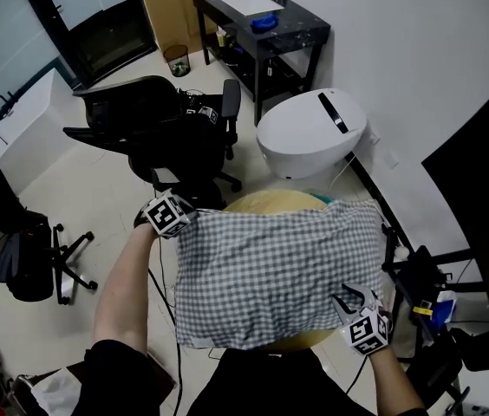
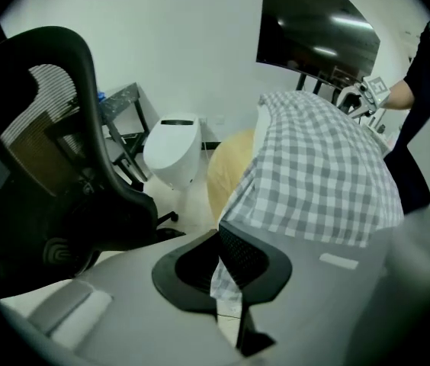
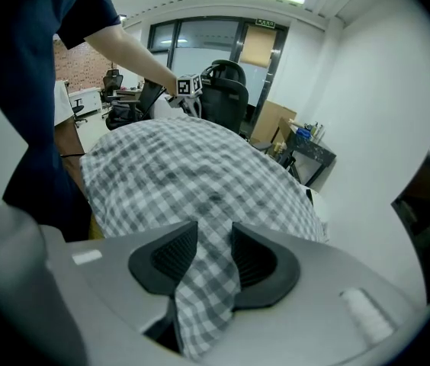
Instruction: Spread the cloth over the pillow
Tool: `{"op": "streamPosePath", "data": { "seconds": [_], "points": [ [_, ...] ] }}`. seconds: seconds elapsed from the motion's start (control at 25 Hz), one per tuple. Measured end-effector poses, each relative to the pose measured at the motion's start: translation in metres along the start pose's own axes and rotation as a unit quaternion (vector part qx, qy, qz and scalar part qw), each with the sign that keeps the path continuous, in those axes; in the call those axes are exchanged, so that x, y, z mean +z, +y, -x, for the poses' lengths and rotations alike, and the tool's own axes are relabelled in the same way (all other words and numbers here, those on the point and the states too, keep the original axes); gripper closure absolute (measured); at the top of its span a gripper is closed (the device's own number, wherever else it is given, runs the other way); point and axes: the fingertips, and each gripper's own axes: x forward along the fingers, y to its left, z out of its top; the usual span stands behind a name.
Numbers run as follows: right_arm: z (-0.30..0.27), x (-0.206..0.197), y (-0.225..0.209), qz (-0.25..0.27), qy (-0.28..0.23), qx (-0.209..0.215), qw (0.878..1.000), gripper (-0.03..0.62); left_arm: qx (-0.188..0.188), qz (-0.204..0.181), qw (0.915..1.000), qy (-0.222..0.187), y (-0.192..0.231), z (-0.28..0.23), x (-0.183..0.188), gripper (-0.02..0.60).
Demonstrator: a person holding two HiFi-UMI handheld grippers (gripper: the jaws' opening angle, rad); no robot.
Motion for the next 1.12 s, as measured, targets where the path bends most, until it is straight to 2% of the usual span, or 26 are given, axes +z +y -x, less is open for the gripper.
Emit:
{"op": "streamPosePath", "data": {
  "seconds": [0.12, 0.32, 0.44, 0.68, 0.84, 1.12],
  "points": [
    [-0.001, 0.000, 0.000, -0.002, 0.001, 0.001, 1.000, 0.442, 0.032, 0.013, 0.9994, 0.003, 0.020, 0.016, -0.002, 0.577],
    [-0.003, 0.003, -0.003, -0.001, 0.004, -0.001, 1.000, 0.442, 0.064, 0.045, 0.9969, 0.004, 0.044, 0.037, -0.007, 0.579],
    [-0.005, 0.002, -0.002, -0.001, 0.007, 0.003, 1.000, 0.441, 0.060, 0.059, 0.9960, 0.029, 0.045, 0.032, -0.018, 0.579],
    [-0.009, 0.000, 0.000, -0.002, 0.012, 0.009, 1.000, 0.439, 0.045, 0.058, 0.9943, 0.077, 0.031, -0.008, -0.043, 0.581],
    [-0.005, 0.003, -0.002, -0.004, 0.004, 0.004, 1.000, 0.439, 0.054, 0.059, 0.9933, 0.083, 0.027, -0.022, -0.046, 0.581],
    [0.020, 0.023, -0.021, -0.031, -0.053, -0.033, 0.998, 0.439, 0.094, 0.065, 0.9922, 0.051, 0.034, 0.004, -0.040, 0.411]
  ]
}}
